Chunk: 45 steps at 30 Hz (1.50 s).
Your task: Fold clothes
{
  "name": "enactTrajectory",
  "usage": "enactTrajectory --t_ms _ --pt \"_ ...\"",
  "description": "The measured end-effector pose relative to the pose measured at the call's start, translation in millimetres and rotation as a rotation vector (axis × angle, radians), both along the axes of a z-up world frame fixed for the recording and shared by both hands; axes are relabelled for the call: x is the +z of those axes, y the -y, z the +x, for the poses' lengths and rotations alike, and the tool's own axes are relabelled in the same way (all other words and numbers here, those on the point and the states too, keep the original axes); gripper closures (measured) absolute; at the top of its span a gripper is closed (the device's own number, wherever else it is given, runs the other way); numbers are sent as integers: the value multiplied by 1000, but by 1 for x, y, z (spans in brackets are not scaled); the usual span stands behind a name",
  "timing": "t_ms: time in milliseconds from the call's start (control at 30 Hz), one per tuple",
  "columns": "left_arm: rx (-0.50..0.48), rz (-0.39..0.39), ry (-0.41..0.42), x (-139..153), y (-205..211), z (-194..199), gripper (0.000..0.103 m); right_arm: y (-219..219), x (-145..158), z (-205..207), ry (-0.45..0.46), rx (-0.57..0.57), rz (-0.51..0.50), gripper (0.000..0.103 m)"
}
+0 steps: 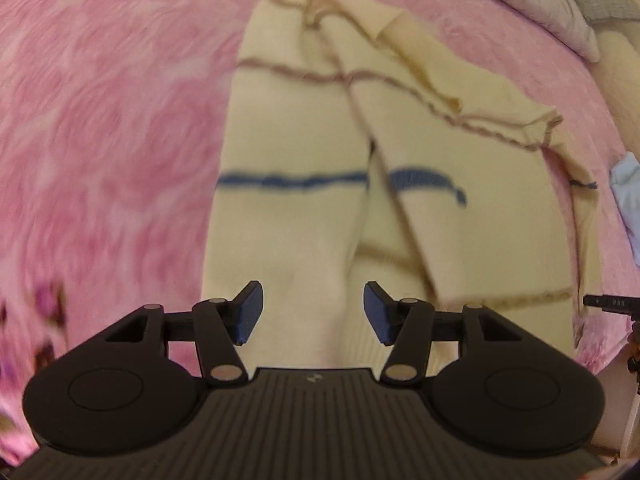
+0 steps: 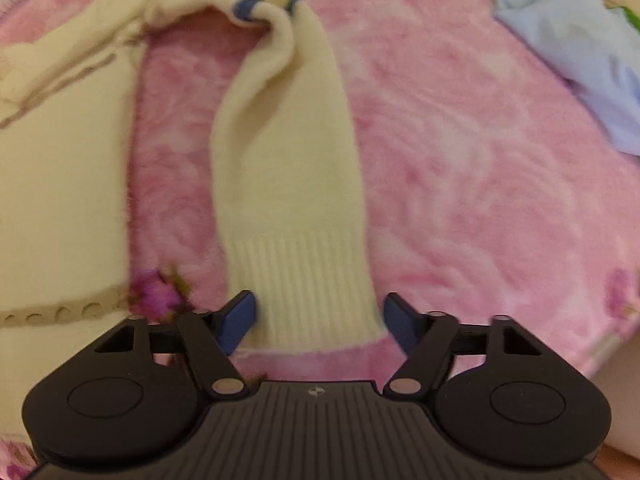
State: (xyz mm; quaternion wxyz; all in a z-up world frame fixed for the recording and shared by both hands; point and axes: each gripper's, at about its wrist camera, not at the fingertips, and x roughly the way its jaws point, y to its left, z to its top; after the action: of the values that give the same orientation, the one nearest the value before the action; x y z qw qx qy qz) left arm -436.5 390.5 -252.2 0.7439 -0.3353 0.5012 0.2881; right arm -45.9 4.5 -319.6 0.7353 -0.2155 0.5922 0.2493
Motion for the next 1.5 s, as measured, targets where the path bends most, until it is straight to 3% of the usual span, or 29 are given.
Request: enactTrajectory --t_ms 67,100,133,200,267,367,400,433,567,633,700,767,900,1033,1167,1267,1300,1333,1367,1400,1500 --pt "31 5 -14 -6 12 -14 51 5 -1 3 -3 36 54 66" --pt "45 7 -25 -9 18 -20 51 7 2 5 2 60 45 97" --pt "59 10 -35 -11 23 -26 51 9 6 7 12 84 33 96" --pt "67 19 -42 -12 32 -33 50 16 19 13 142 130 -65 96" --pt "70 29 -46 -12 40 -39 45 34 24 33 215 69 -127 95" --pt "11 65 -76 -22 51 -33 43 63 32 67 266 -80 -180 89" --pt "-16 77 -88 -27 54 -29 42 69 33 75 277 -125 -194 68" --pt "-44 86 -98 -33 57 -25 42 71 31 74 280 -157 -207 41" --pt "-172 134 -176 -59 68 -19 48 78 25 69 287 -283 -258 26" --pt "-255 184 -187 -61 72 -22 59 74 26 47 254 -294 -213 24" --pt "-287 204 -189 -56 63 -29 85 66 26 24 220 -288 -181 22" --pt "-302 241 -202 -46 48 -37 94 55 24 0 187 -268 -160 22" --pt "-273 449 -261 -6 -7 -67 95 33 31 -40 154 -245 -103 22" --pt "-224 726 -339 38 -79 -99 94 16 42 -67 145 -235 -53 22" --pt "-132 900 -385 67 -146 -118 89 6 52 -84 138 -231 -3 22" --pt "-146 939 -407 61 -151 -115 81 3 55 -96 131 -220 18 22" --pt "-141 909 -430 53 -151 -114 55 2 54 -100 120 -217 18 22" --pt "-125 841 -468 39 -151 -115 42 2 53 -103 109 -213 19 22" --pt "-103 763 -490 24 -150 -117 40 2 52 -106 98 -210 20 22" --pt "-75 676 -498 8 -148 -123 48 3 50 -109 86 -206 26 22" --pt "70 326 -349 -21 -124 -138 59 8 46 -115 40 -198 57 22"
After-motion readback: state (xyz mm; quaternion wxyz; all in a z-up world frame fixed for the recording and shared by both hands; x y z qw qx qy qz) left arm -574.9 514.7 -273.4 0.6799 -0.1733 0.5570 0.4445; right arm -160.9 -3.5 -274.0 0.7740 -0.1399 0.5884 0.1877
